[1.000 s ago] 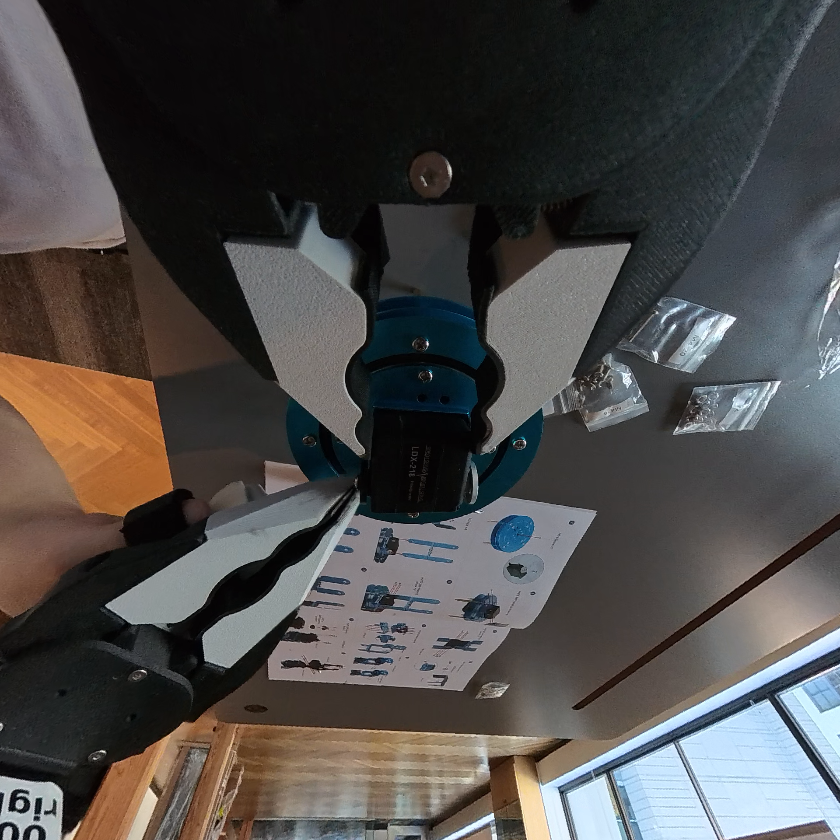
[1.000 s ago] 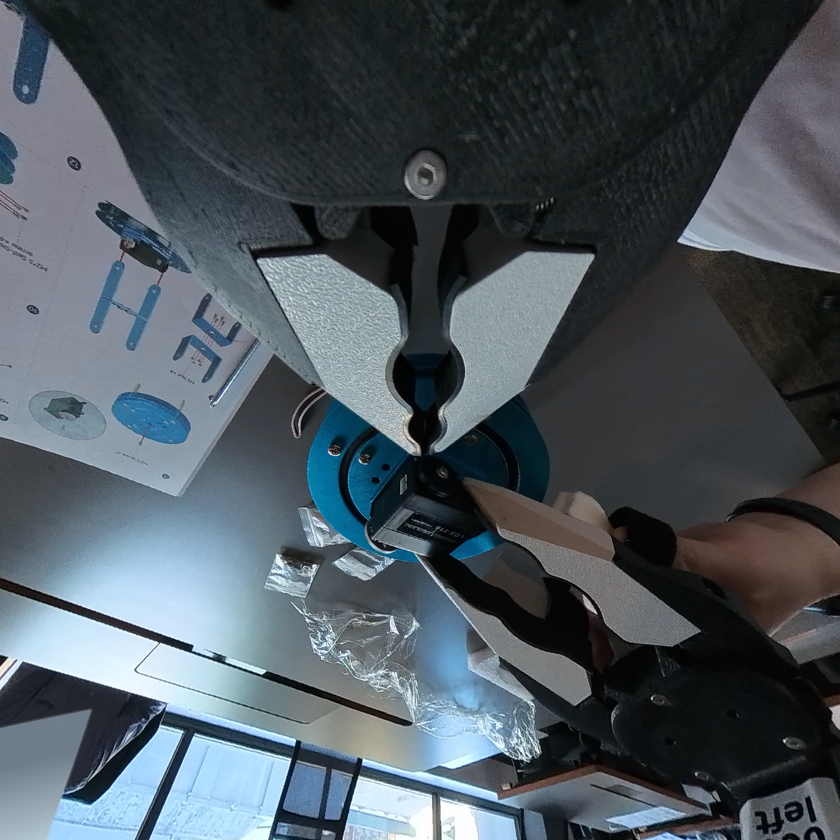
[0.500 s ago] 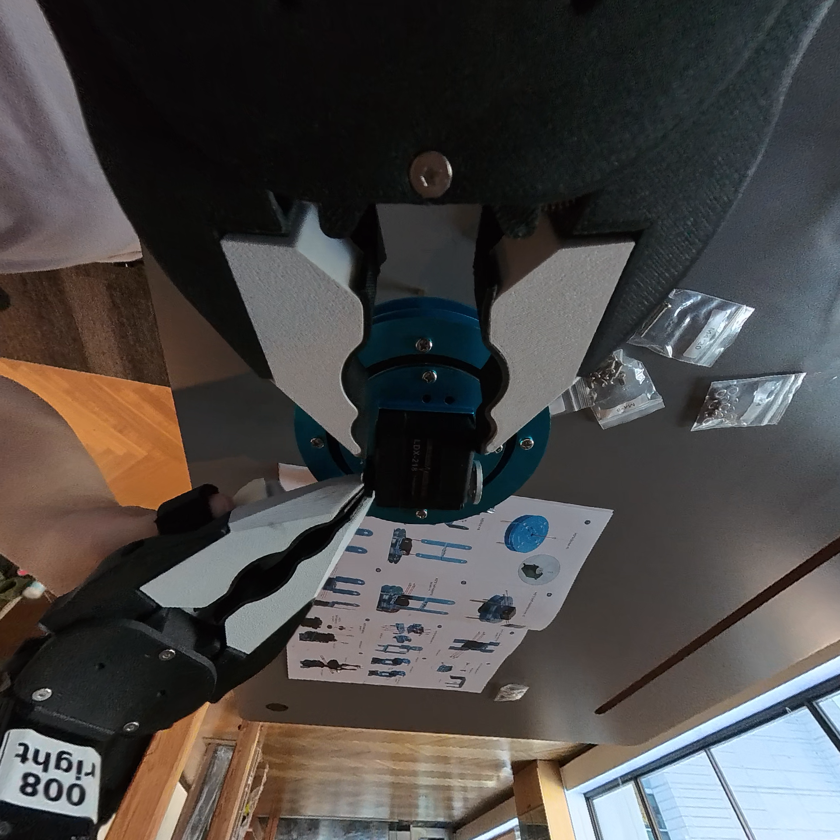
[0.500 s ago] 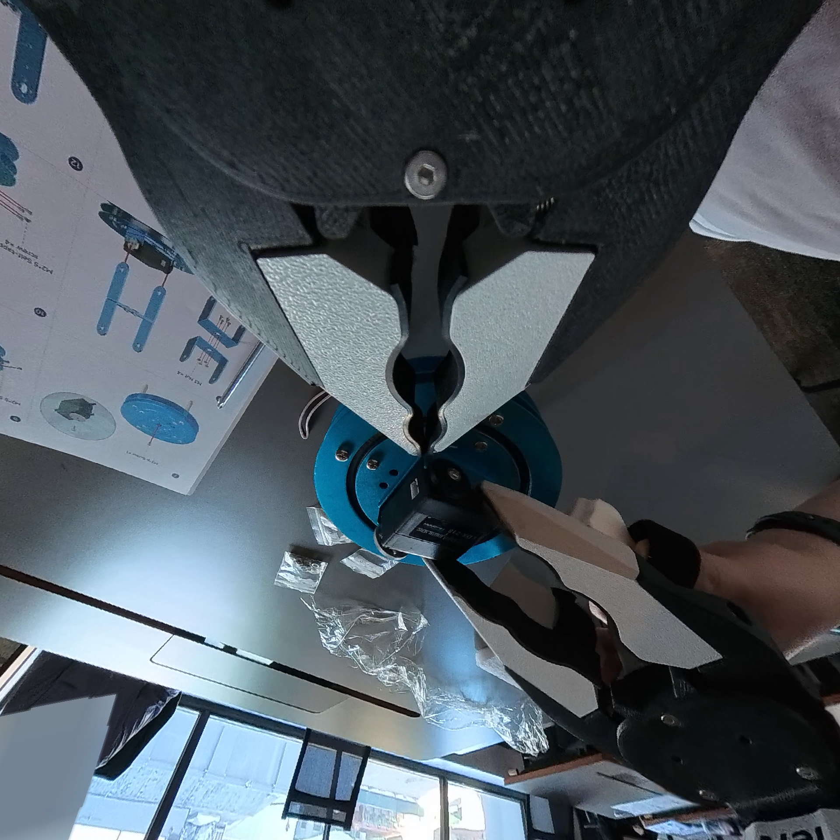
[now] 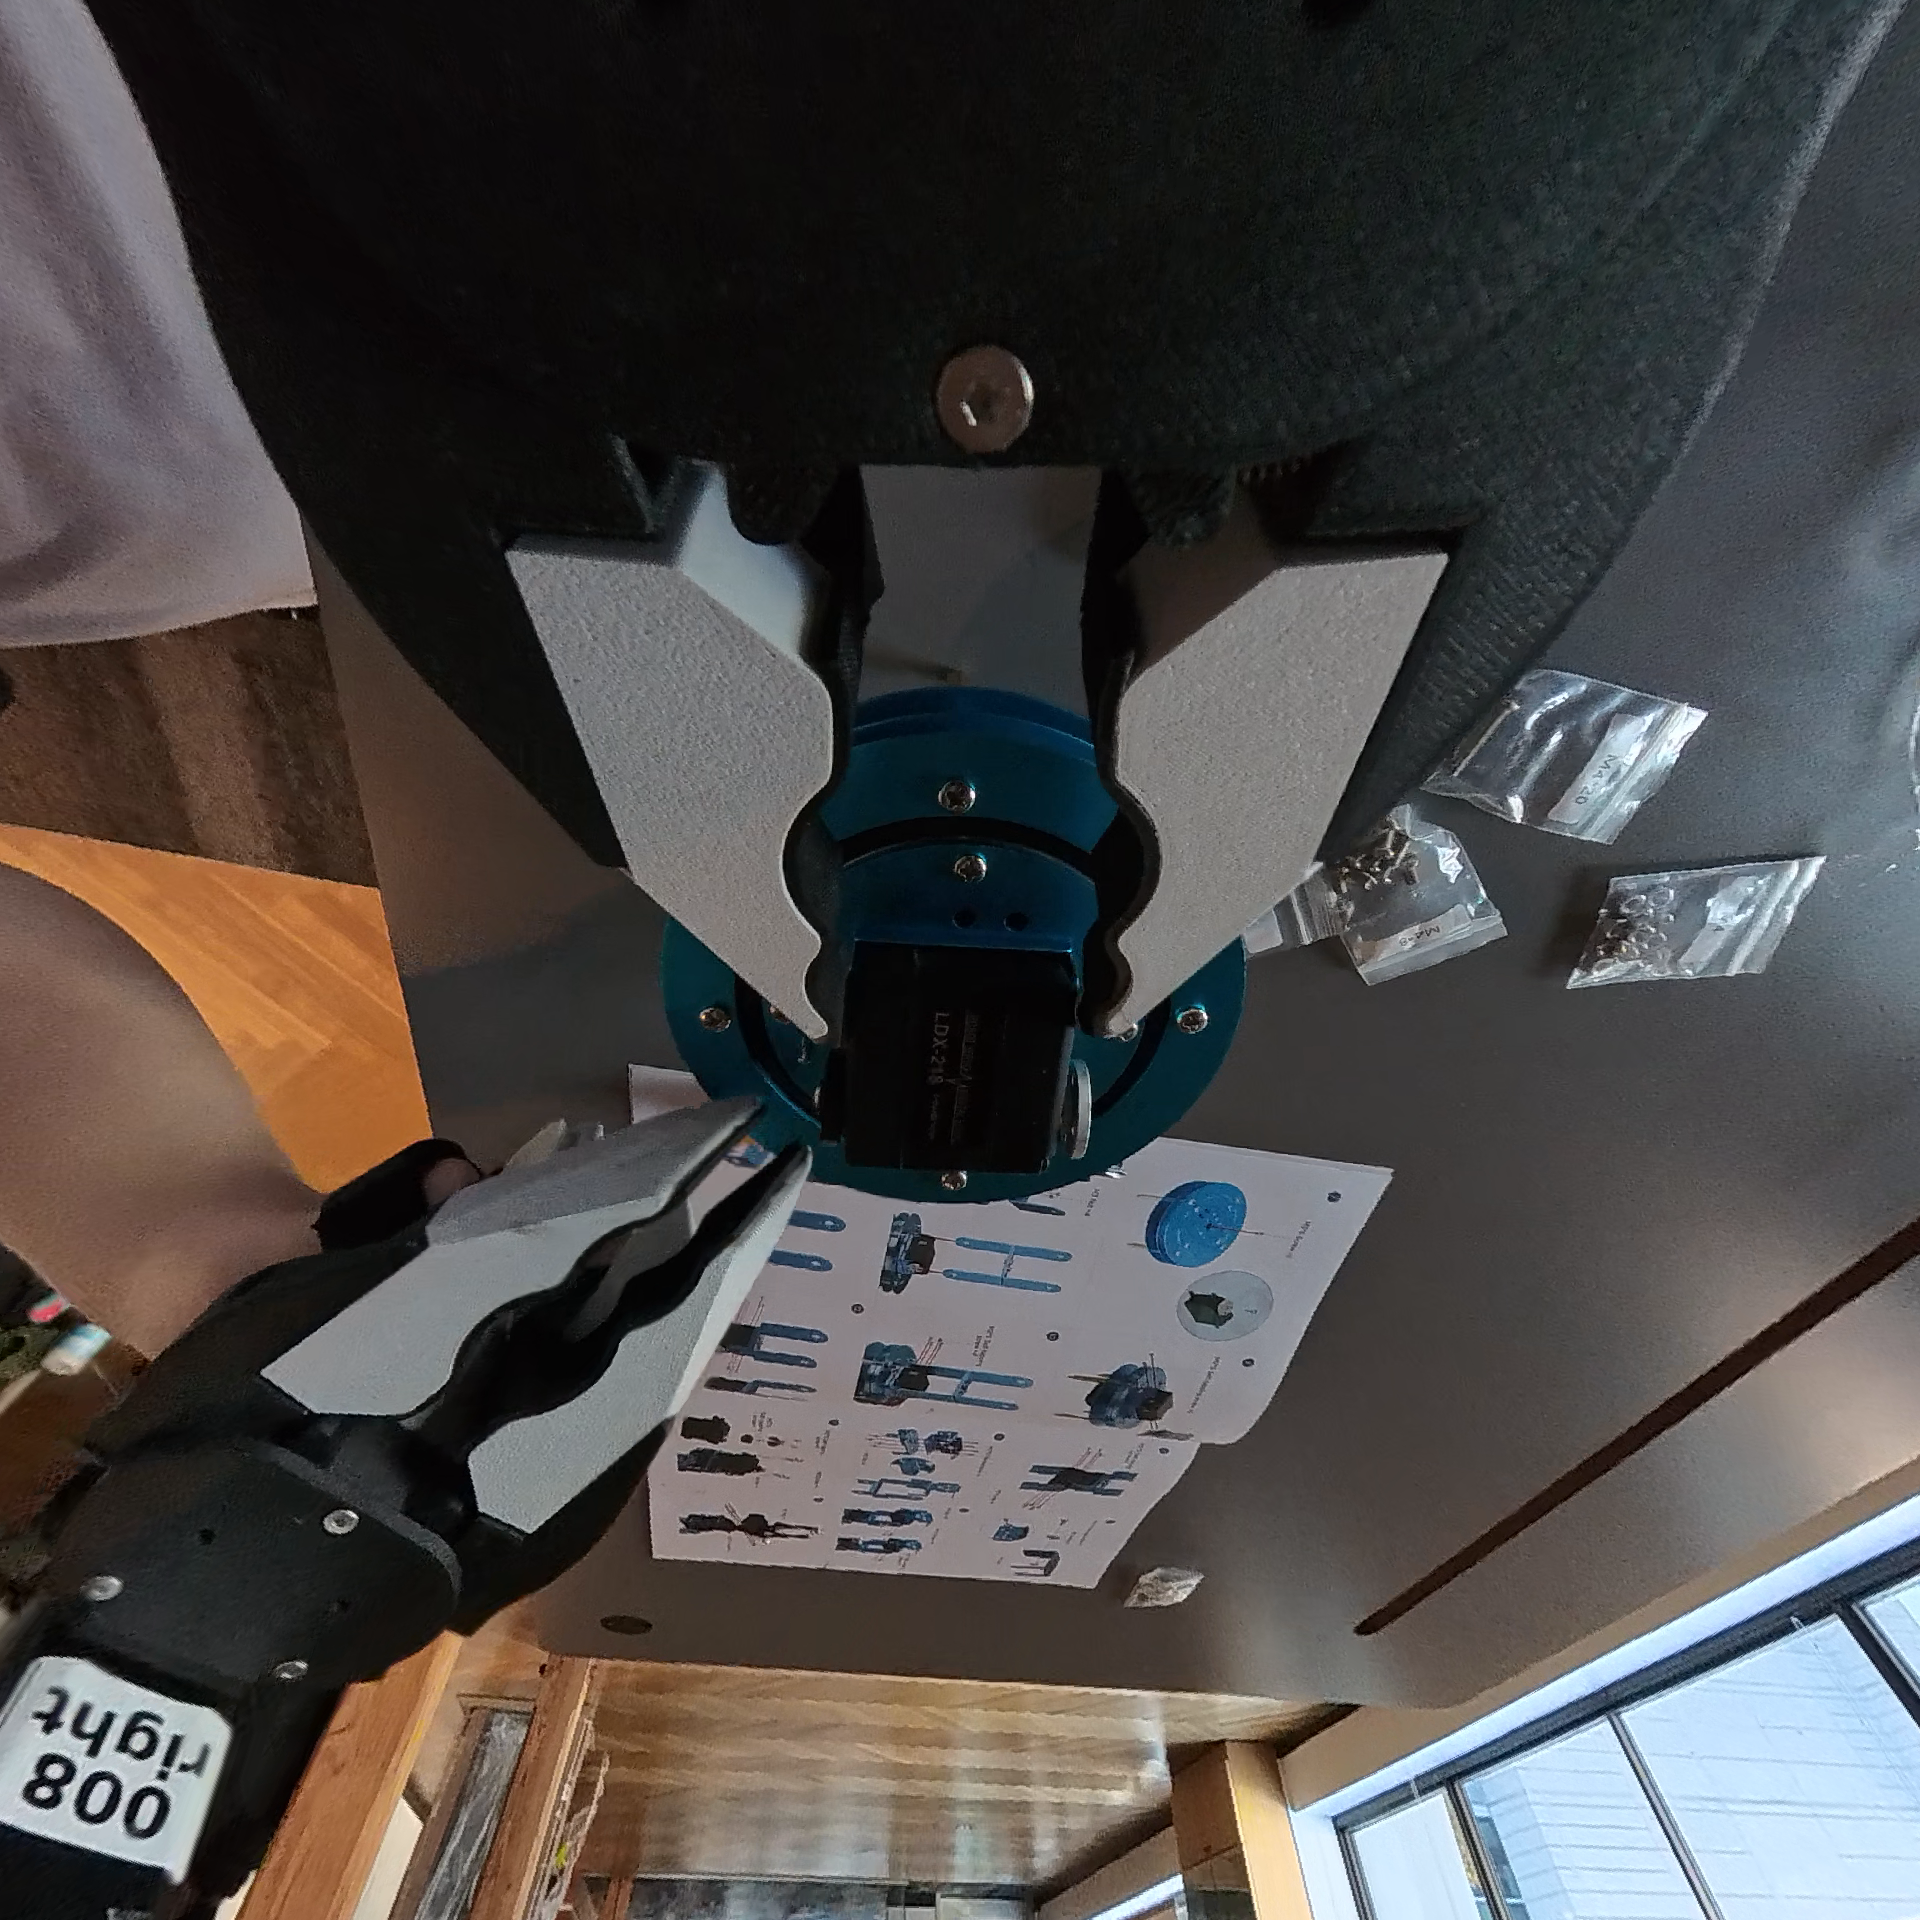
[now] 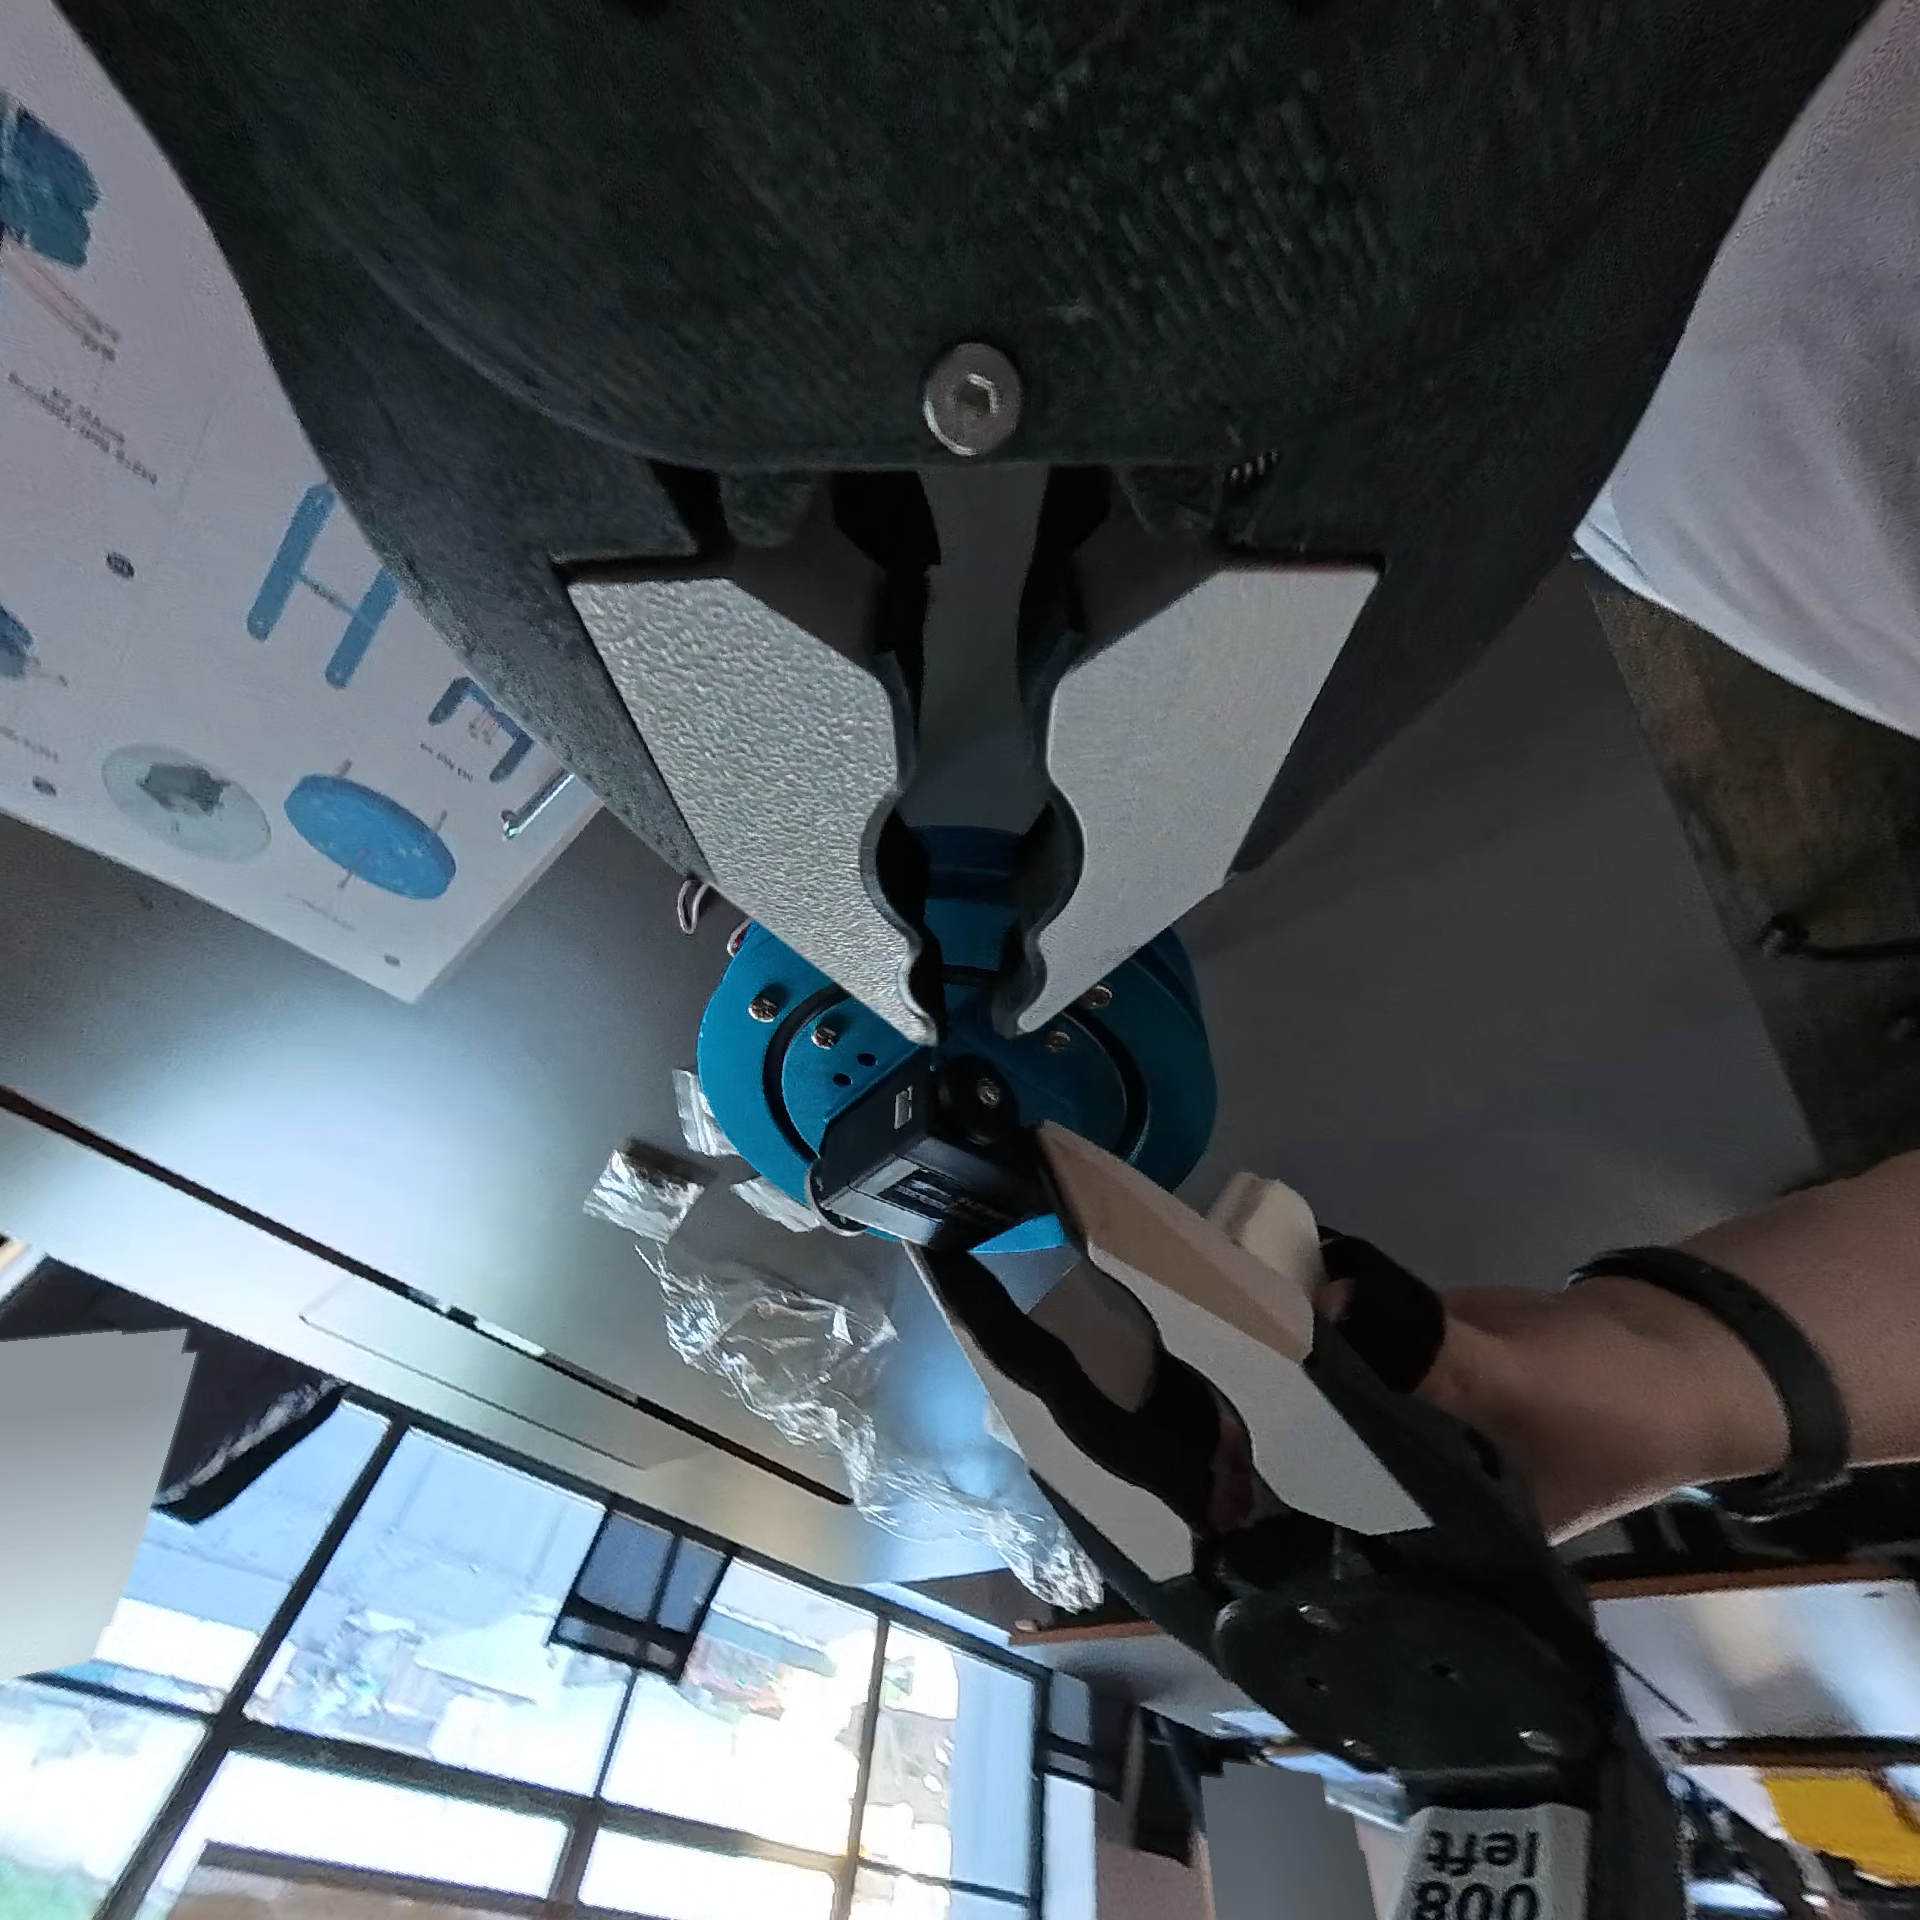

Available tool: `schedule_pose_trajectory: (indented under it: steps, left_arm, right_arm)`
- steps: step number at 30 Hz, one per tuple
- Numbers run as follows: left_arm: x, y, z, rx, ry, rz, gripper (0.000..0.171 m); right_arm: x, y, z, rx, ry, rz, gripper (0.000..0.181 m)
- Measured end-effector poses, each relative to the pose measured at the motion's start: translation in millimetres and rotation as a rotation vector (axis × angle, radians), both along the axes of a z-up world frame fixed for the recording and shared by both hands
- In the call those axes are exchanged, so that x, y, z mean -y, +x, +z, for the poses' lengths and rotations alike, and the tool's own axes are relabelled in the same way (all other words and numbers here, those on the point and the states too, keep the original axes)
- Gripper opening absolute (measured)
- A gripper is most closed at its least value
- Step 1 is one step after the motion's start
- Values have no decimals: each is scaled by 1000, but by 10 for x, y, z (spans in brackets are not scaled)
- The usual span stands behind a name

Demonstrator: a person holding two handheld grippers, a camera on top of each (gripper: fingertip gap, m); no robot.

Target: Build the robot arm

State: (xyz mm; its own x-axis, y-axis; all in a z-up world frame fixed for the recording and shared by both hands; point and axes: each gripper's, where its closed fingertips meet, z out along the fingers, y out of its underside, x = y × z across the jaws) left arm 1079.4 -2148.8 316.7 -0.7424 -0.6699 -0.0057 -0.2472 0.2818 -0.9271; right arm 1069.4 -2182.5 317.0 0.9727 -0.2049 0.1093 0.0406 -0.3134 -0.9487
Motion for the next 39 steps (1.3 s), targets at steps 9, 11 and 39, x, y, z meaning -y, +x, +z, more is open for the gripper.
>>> schedule_pose_trajectory:
  steps: [9,11,39]
  left_arm:
    - [-94,-83,350,67,-68,8,47]
    - [-136,-86,398,75,-60,29,45]
    - [-31,-894,190,60,-257,517,31]
  right_arm:
    - [644,412,-88,-4,-48,-99,16]
    - [843,576,-201,-132,-64,-258,26]
    - [903,775,-698,-50,-292,-181,18]
